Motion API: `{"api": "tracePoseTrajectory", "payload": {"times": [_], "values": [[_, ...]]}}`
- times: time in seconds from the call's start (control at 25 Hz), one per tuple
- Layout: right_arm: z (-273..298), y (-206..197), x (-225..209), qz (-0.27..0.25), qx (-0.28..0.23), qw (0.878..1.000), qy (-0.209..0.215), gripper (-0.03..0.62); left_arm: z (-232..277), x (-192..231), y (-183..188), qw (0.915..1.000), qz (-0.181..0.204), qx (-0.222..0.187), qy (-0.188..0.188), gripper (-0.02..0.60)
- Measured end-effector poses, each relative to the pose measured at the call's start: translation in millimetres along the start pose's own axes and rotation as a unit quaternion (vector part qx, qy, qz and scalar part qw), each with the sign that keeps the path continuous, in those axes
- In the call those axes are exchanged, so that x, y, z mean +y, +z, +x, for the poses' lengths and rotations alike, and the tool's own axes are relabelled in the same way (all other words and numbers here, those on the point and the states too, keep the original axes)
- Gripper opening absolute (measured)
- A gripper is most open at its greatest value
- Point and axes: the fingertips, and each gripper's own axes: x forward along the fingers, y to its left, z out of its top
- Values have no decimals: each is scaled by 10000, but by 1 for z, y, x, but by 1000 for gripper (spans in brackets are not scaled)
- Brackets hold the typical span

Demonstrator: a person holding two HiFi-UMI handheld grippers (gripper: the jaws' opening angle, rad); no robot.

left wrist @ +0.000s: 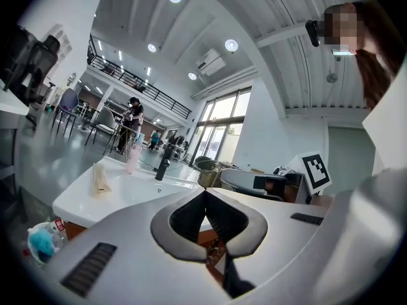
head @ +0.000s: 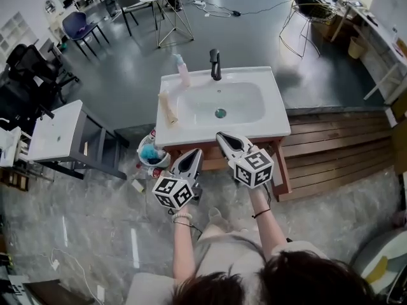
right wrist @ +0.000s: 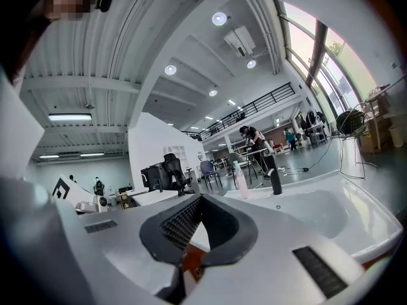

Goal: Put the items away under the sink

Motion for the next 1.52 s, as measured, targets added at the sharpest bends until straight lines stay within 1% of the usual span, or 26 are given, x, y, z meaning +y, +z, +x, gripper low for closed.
{"api": "tracePoseTrajectory", "payload": {"times": [0.24,0.36,0.56,0.68,0.84,0.96,1.12,1.24,1.36,1.52], "values": [[30,9,-7,-12,-66,9999,-94,17,11,30,17,10000,73,24,-38,3],[44,16,-10,-37,-139,9998,-155,17,18,42,29,9998,116,-14,-141,2],[61,39,-15,-110,-375,9988,-282,17,31,52,52,9988,343,-38,-359,2],[73,49,-17,-189,-423,9987,-221,17,36,61,66,9985,420,-105,-346,2],[83,56,-23,-223,-390,9989,-147,17,41,68,78,9983,426,-244,-301,3],[97,59,-30,-169,-357,9992,-29,17,47,79,79,9987,408,-227,-210,3],[136,75,-45,-126,-318,9992,191,17,59,108,90,9992,371,-158,23,2],[165,82,-56,-109,-227,9989,391,17,72,129,107,9985,362,-320,243,2],[189,87,-69,-158,-205,9990,359,17,85,145,121,9968,391,-532,443,3],[214,89,-78,-231,-99,9986,466,17,97,161,125,9962,349,-535,584,2]]}}
